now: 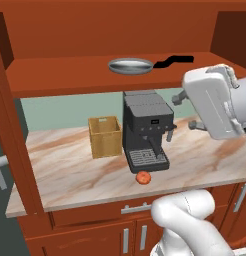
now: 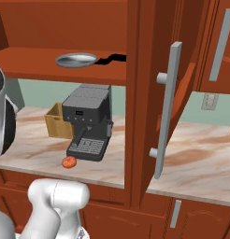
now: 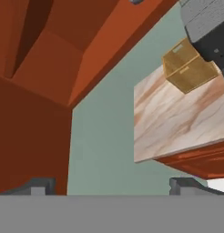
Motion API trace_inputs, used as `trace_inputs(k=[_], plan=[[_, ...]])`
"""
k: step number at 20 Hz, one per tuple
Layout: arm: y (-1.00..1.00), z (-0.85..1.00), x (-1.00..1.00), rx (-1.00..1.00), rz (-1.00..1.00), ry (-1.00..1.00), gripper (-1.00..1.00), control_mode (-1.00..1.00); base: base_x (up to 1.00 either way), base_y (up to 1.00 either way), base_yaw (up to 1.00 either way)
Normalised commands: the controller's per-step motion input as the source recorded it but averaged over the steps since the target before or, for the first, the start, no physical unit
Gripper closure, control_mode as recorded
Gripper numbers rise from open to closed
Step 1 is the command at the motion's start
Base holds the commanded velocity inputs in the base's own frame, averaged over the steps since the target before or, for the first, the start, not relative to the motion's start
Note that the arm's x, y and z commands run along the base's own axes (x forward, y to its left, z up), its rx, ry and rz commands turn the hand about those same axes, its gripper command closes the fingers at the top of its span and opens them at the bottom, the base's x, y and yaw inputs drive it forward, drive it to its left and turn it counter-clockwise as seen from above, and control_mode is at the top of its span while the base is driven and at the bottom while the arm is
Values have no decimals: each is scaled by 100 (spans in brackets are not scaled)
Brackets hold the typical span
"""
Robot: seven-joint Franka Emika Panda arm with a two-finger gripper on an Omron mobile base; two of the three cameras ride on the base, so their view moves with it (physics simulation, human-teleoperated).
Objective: Pick the pan from the cabinet and place it on the stove. Then turn on the stove burner for the pan.
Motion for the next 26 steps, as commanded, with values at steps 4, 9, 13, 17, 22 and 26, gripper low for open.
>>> trace_inputs(k=[4,9,13,17,22,26], plan=[[-24,0,51,-12,-16,0,-100,-100,0,0,0],[-25,0,54,-10,-15,0,-100,-100,0,0,0],[-20,-4,58,-9,-18,0,-100,-100,0,0,0],[-16,-2,56,-10,-16,-6,-100,-100,0,0,0],[-14,0,48,-14,-14,-10,-100,-100,0,0,0],[-16,0,41,-15,-12,-9,-100,-100,0,0,0]])
